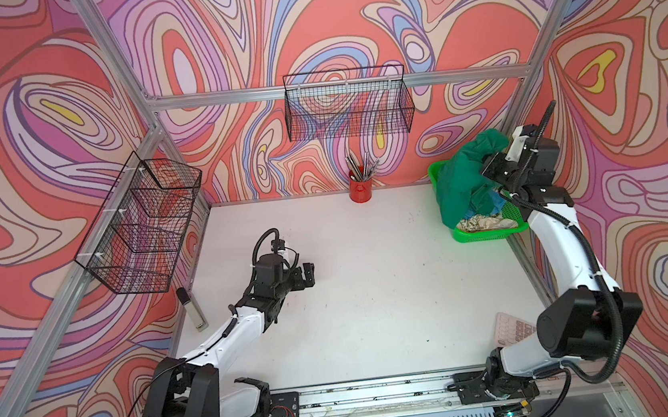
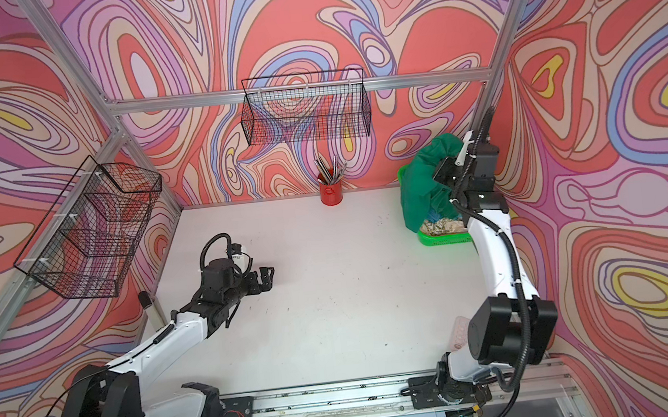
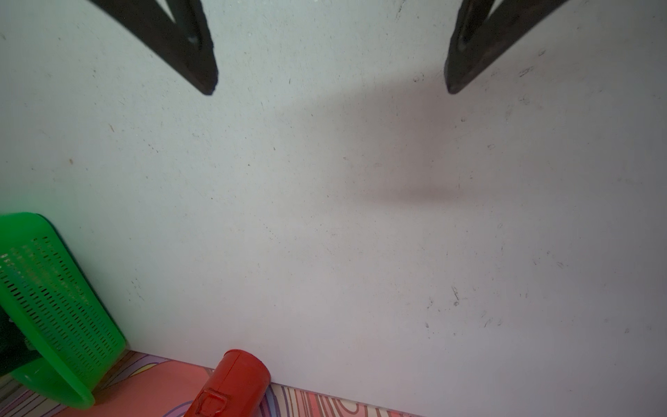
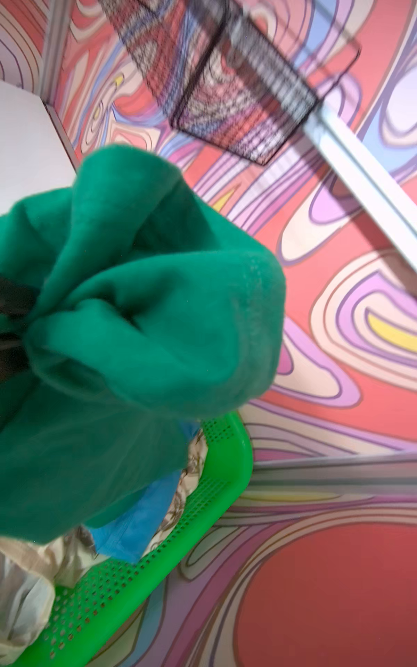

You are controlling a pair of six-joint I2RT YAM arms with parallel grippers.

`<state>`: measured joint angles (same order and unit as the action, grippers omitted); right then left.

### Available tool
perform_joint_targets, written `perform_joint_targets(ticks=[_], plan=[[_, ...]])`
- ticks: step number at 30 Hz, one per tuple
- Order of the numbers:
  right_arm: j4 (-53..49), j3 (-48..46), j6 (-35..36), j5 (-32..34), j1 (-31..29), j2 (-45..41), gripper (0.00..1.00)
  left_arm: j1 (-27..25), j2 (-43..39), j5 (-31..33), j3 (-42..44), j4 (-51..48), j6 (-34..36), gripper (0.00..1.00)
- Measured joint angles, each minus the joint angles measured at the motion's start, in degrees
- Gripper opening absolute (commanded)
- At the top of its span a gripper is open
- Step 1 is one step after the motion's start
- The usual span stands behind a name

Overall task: Fold and stack the t-shirts
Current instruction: 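Lift the green t-shirt out with the right gripper and drop it on the table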

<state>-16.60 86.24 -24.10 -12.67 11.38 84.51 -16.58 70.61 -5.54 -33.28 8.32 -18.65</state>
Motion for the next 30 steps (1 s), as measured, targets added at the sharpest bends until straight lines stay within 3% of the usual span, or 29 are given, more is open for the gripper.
perform_joint_targets(ticks=[6,18,22,30], plan=[[-2.45,3.21,-0.15,-5.73,-5.03,-4.07,0.0,-0.37,-2.1,0.17,0.0,-0.04,-0.07,1.0],[-6.58,5.86,-1.07,-15.02,-21.68,-9.35,0.0,-0.37,-11.37,2.47,-0.07,-5.86,-0.37,1.0],[-6.6,5.86,-0.2,-16.87,-30.42,-7.48,0.0,-0.37,-13.7,5.27,-0.09,-8.15,-1.14,1.0],[-17.55,10.38,15.06,-15.78,-44.41,5.6,0.0,-0.35,-19.98,13.88,-0.26,-16.33,-3.08,1.0]])
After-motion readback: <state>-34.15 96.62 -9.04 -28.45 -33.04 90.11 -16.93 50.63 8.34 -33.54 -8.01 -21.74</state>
